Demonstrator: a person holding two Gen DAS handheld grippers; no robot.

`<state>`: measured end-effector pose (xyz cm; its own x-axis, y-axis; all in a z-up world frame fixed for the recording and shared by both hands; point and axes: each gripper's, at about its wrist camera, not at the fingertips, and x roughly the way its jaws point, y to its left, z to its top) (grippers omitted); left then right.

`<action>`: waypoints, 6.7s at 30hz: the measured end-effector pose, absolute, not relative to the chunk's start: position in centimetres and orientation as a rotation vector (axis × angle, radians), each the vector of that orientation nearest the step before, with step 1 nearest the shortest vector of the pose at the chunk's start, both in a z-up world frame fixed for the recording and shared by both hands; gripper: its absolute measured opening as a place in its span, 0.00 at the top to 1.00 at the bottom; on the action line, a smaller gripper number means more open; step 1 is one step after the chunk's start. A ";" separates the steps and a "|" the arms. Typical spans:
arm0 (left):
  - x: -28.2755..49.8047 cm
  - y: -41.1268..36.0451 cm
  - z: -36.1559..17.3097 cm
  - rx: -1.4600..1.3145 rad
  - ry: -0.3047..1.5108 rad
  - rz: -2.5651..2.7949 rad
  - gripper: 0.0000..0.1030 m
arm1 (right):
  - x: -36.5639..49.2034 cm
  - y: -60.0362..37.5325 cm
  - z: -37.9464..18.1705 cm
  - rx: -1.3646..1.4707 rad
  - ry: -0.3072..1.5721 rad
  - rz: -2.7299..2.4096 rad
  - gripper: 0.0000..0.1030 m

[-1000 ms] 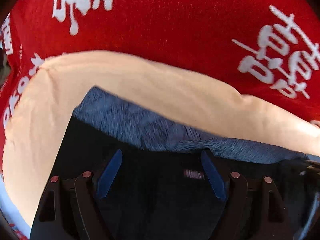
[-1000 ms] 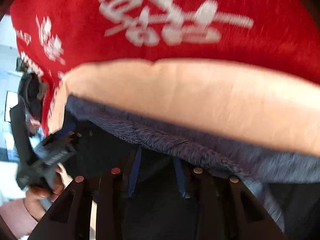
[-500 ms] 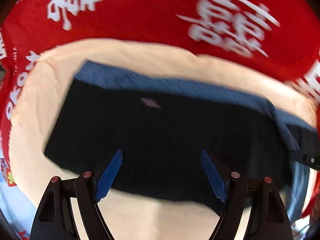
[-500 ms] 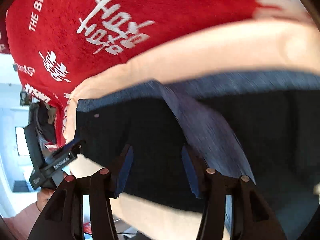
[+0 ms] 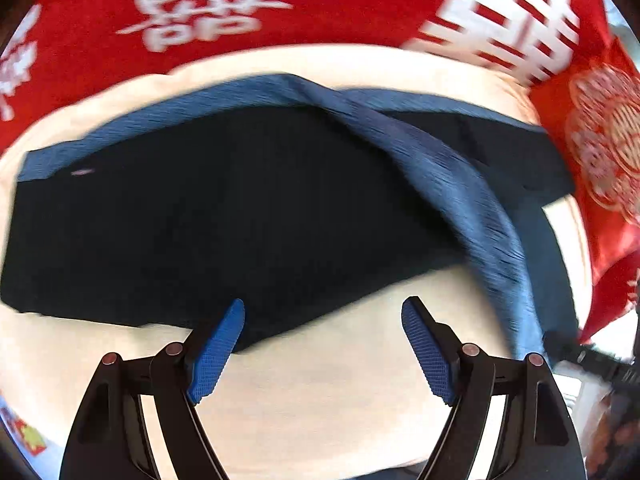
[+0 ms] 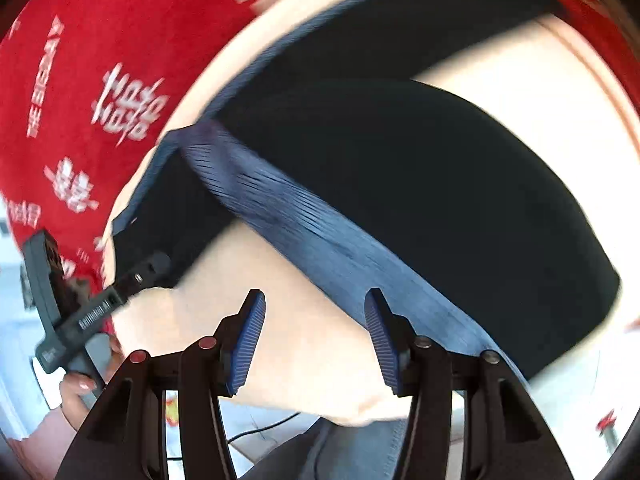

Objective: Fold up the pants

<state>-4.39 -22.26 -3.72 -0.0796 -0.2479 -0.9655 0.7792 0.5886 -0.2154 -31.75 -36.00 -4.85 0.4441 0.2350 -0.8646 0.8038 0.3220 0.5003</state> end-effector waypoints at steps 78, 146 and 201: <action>-4.6 -39.0 -8.6 0.567 1.307 -0.734 0.15 | -37.0 -62.1 -4.3 1.020 1.035 -0.679 0.91; 17.6 -10.7 -9.0 0.566 1.211 -0.571 0.04 | -16.5 -29.9 -6.8 1.198 1.233 0.030 0.87; 15.6 -10.5 -3.4 0.360 1.220 -0.571 0.04 | 6.3 -33.1 -1.8 0.453 1.316 0.073 0.51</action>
<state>15.64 -10.46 -3.45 0.2306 -0.2169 -0.9486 0.5892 0.8070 -0.0413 6.27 -33.09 -1.75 0.2634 0.3047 -0.9153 0.2009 0.9107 0.3609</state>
